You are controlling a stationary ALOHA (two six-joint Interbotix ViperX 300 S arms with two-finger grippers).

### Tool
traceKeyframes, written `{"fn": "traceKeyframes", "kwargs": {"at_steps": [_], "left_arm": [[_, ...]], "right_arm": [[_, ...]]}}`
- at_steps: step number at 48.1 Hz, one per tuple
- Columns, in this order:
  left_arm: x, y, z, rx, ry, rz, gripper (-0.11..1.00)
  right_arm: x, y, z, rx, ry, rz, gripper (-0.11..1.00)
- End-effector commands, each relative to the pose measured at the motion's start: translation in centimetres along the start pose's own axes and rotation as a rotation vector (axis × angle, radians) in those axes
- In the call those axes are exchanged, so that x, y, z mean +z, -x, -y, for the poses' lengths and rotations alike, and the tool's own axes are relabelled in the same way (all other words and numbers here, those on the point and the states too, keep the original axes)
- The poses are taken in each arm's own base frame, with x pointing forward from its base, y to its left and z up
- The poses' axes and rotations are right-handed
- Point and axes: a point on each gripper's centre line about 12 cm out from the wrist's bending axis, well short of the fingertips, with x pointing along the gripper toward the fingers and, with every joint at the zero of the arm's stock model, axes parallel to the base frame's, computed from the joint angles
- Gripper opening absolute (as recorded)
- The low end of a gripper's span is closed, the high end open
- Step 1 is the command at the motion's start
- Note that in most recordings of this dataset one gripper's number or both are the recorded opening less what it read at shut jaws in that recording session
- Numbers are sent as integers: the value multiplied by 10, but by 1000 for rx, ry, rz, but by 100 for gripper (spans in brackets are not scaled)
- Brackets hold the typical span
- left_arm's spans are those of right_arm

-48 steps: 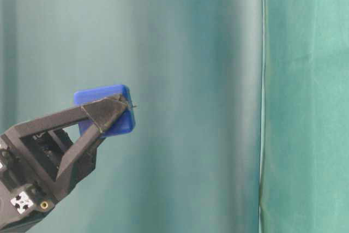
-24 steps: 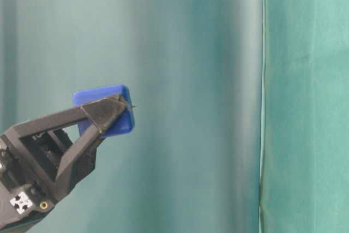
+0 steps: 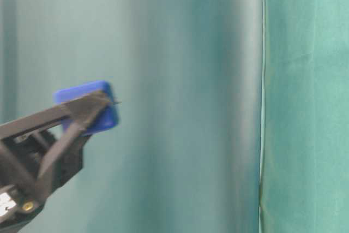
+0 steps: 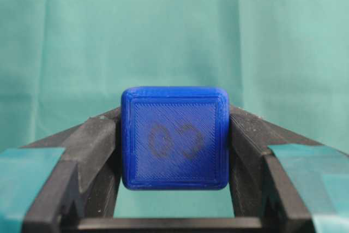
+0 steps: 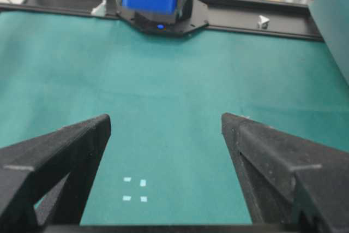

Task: Handover the blue block to the right arm after grasping it with the left arm, then place it in the designated position.
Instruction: 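Rotate the left gripper to hold the cube up toward the center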

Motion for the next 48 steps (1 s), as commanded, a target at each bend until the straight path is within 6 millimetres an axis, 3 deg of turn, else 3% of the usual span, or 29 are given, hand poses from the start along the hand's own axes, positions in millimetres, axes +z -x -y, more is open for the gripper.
{"fn": "traceKeyframes", "kwargs": {"at_steps": [1,26,48], "left_arm": [[12,20,0,1,-5,109,46],[-5,62,-1,2,4,482,46],[-12,60,-1,0,9,515,46]], "right_arm": [[11,-2,0,0,4,26,93],[13,-2,0,1,15,34,93],[13,-2,-1,3,17,34,93]]}}
